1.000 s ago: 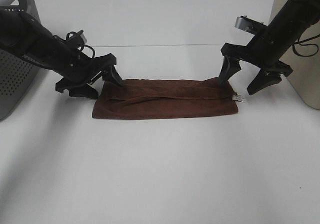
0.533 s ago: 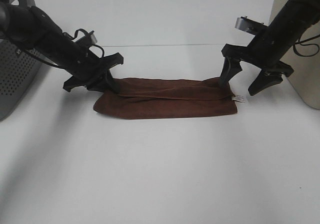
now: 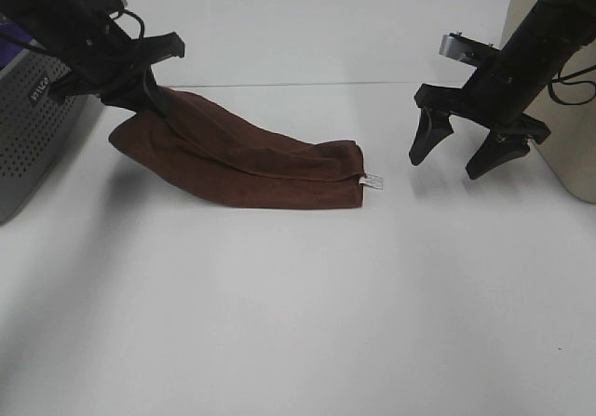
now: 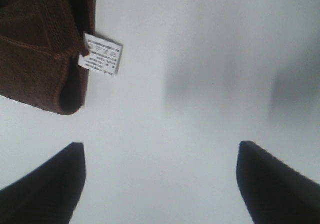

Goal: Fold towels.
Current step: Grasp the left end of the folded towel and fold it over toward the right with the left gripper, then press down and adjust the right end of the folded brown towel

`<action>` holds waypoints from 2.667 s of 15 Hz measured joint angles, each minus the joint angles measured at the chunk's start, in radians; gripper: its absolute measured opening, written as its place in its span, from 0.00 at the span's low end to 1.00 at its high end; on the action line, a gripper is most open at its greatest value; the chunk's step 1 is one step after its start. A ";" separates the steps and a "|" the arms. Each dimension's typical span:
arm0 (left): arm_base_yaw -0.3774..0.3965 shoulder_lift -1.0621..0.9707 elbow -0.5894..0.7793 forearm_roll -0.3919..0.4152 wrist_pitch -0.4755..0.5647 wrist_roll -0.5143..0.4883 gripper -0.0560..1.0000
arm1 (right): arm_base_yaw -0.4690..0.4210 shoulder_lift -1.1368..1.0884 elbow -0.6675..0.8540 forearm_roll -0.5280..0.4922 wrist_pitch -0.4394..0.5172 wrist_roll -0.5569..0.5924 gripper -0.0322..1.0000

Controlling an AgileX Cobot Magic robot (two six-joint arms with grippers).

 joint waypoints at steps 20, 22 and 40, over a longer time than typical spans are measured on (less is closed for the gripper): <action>-0.364 0.196 -0.077 -0.179 -0.388 -0.101 0.35 | 0.000 0.000 0.000 -0.002 -0.001 0.000 0.80; -0.365 0.196 -0.077 -0.195 -0.395 -0.101 0.52 | 0.000 0.000 0.000 -0.002 -0.001 0.000 0.80; -0.113 0.139 -0.130 0.100 -0.051 0.011 0.74 | 0.131 0.147 -0.085 0.876 0.066 -0.510 0.78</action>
